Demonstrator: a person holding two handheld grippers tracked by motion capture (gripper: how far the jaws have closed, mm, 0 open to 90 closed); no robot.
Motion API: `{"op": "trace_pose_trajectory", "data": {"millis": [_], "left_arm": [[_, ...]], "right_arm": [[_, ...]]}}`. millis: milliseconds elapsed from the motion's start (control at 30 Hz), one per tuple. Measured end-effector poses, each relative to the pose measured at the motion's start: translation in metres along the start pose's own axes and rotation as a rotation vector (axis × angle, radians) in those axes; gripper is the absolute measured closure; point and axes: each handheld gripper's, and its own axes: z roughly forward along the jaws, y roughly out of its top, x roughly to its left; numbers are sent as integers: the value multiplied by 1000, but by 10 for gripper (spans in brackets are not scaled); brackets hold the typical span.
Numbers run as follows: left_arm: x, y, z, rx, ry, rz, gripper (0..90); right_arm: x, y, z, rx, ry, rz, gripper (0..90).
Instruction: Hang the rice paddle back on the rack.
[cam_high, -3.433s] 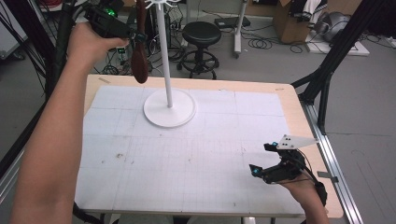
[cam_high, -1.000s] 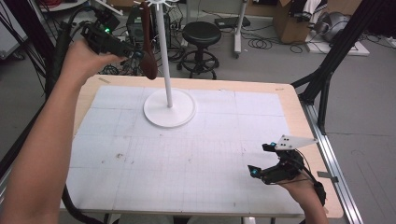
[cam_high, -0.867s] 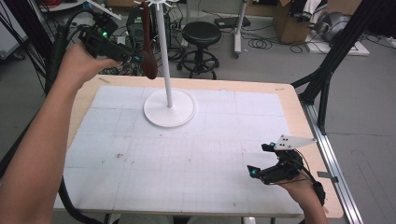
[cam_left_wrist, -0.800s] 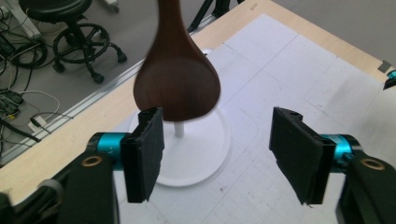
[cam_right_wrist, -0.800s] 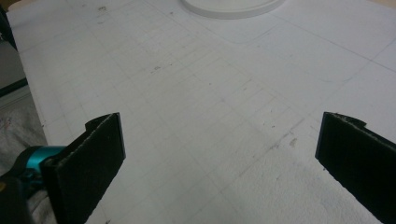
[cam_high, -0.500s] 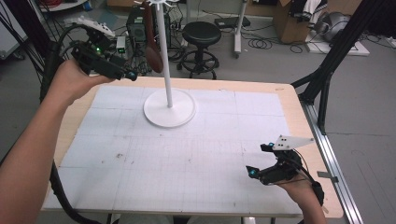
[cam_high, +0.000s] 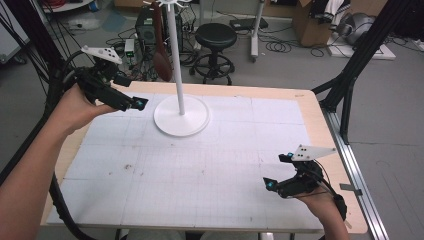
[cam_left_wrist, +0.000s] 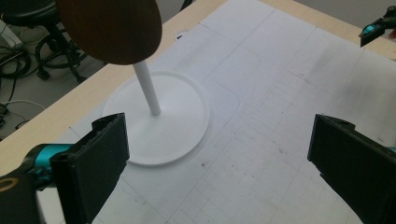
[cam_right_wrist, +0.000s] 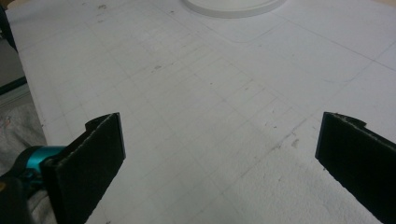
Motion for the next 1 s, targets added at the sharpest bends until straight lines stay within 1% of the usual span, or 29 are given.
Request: {"op": "trace_pose_trajectory", "data": {"millis": [67, 133, 200, 233, 333, 367, 400, 467, 500, 533, 567, 600, 633, 733, 767, 800, 900, 933, 967, 1000], "left_arm": [[-3, -3, 1, -1, 0, 6, 17], [-4, -7, 2, -6, -15, 4, 17], [-6, -9, 2, 1, -15, 10, 17], [-8, -14, 4, 5, -15, 4, 17], [-8, -19, 4, 6, -23, 3, 17], [-10, -21, 5, -1, -27, -2, 17], [-11, -26, 5, 3, -28, -1, 17], [-13, -31, 5, 3, -29, 5, 17], [-13, -31, 5, 3, -29, 5, 17], [-14, -34, 5, -1, -23, 2, 17], [-15, -39, 5, -9, -12, 12, 17], [-15, -39, 5, -9, -12, 12, 17], [-16, -45, 7, -15, -18, 3, 17], [-17, -49, 9, -11, -21, 3, 17], [-18, -55, 10, -11, -20, 6, 17], [-19, -57, 11, -11, -23, 5, 17], [-22, -64, 11, -18, -14, 7, 17], [-22, -67, 12, -14, -16, 16, 17], [-22, -67, 12, -14, -16, 16, 17], [-22, -73, 13, -14, -20, 8, 17]], "right_arm": [[0, 0, 0, 1, -1, -2, 5], [0, 0, -1, 2, -3, 1, 5], [-1, -1, -1, 1, -4, 1, 5], [-1, -1, -1, 2, -6, 2, 5], [-1, -1, -1, 2, -4, 2, 5], [-1, -1, 0, 3, -1, 2, 5], [0, -1, 0, 3, -2, 3, 5], [0, -1, 0, 3, -2, 3, 5], [0, -1, 0, 3, -2, 3, 5], [0, 0, 0, 3, -2, 1, 5], [-1, -1, 1, 4, -5, 2, 5], [-1, -1, 1, 4, -5, 2, 5], [0, -1, 1, 4, -6, 2, 5], [0, 0, 1, 3, -6, 2, 5], [0, 0, 1, 2, -7, 0, 5], [0, 0, 1, 0, -8, 0, 5], [0, -1, 1, -3, -9, 5, 5], [0, -1, 2, -5, -8, 4, 5], [0, -1, 2, -3, -6, 5, 5], [0, -1, 2, -3, -5, 5, 5]]}}
